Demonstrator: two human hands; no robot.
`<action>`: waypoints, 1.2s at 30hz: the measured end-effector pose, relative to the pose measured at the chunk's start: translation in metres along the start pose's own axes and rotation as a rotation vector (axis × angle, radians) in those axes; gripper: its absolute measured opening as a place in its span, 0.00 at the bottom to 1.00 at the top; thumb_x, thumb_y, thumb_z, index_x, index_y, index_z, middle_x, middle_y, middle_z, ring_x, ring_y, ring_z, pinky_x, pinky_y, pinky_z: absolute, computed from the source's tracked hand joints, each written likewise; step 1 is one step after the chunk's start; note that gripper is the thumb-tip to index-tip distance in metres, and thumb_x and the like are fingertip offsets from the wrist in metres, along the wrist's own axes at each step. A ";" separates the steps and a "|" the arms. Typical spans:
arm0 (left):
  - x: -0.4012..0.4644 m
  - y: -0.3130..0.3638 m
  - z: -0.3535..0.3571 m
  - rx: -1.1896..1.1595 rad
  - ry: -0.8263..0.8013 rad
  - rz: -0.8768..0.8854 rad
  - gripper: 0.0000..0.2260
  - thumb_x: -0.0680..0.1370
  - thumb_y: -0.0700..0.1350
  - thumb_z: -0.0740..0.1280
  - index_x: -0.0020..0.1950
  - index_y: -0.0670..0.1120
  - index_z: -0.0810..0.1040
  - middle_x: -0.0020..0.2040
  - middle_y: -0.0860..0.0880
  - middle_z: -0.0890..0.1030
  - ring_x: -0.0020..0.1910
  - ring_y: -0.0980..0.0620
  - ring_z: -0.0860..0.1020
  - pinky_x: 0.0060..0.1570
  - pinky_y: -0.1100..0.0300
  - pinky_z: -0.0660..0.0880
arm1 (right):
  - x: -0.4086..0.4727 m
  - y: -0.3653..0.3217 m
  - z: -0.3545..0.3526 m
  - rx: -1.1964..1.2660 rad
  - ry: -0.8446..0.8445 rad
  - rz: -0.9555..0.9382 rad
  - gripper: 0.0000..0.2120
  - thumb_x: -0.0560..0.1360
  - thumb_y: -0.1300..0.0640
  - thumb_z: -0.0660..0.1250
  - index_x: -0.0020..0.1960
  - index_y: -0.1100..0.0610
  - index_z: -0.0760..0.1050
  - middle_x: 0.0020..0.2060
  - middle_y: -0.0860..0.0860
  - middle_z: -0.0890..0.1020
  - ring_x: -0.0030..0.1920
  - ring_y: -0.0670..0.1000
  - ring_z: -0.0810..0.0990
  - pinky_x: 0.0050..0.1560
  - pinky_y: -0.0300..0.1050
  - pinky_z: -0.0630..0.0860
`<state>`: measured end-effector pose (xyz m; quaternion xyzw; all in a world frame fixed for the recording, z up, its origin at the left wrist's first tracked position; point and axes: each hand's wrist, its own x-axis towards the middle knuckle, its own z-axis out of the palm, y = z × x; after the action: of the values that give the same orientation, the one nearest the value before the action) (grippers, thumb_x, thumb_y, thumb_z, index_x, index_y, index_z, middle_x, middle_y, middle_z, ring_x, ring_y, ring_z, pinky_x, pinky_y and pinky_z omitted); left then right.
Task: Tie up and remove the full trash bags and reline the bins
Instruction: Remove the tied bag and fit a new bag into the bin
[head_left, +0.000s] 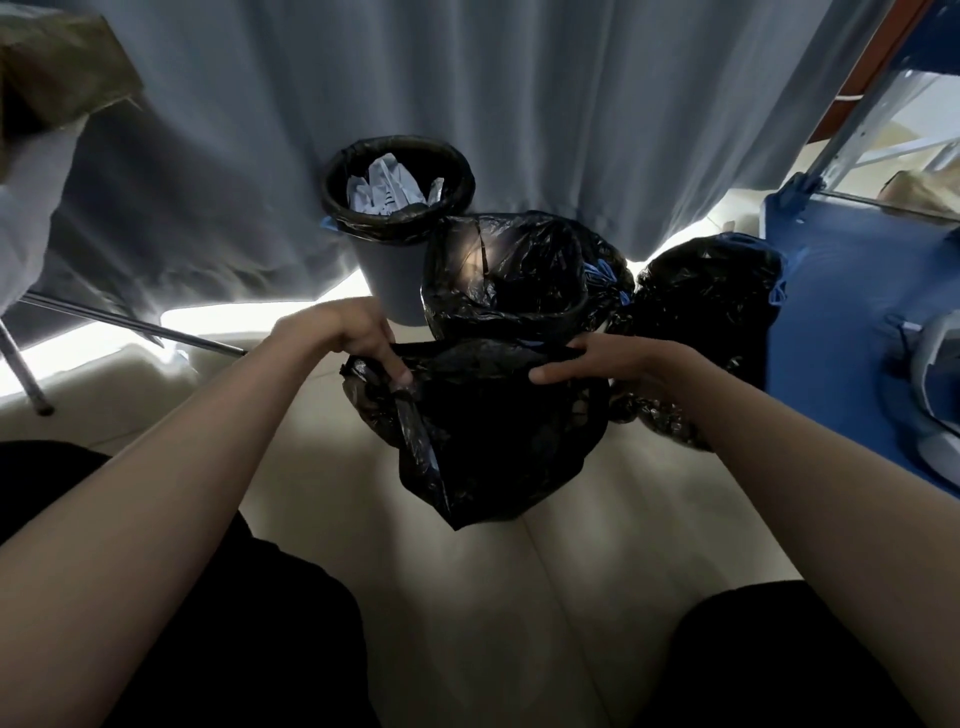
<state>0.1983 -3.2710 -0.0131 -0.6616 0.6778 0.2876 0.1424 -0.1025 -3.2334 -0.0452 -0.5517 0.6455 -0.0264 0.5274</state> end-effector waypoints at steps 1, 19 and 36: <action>-0.001 0.000 -0.002 -0.041 -0.010 0.020 0.16 0.63 0.55 0.80 0.40 0.45 0.84 0.37 0.51 0.83 0.43 0.49 0.79 0.51 0.56 0.76 | -0.002 0.000 0.000 0.021 -0.040 0.001 0.43 0.56 0.27 0.75 0.66 0.46 0.75 0.60 0.44 0.80 0.60 0.48 0.78 0.62 0.51 0.75; 0.026 -0.010 0.024 -0.677 0.190 0.157 0.09 0.73 0.45 0.75 0.48 0.41 0.84 0.45 0.43 0.85 0.44 0.47 0.81 0.48 0.57 0.78 | 0.029 0.011 0.009 -0.147 0.390 -0.020 0.10 0.75 0.65 0.66 0.56 0.59 0.78 0.54 0.56 0.78 0.60 0.57 0.76 0.54 0.42 0.71; 0.048 -0.001 0.043 -0.586 0.493 0.026 0.09 0.76 0.44 0.71 0.54 0.42 0.85 0.51 0.44 0.85 0.52 0.49 0.80 0.53 0.61 0.73 | 0.055 0.006 0.010 0.118 0.621 -0.125 0.03 0.74 0.60 0.71 0.46 0.57 0.84 0.46 0.52 0.84 0.52 0.51 0.81 0.59 0.47 0.77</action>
<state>0.1869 -3.2856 -0.0752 -0.7149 0.5890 0.3034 -0.2236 -0.0903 -3.2665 -0.0887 -0.5243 0.7379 -0.2630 0.3338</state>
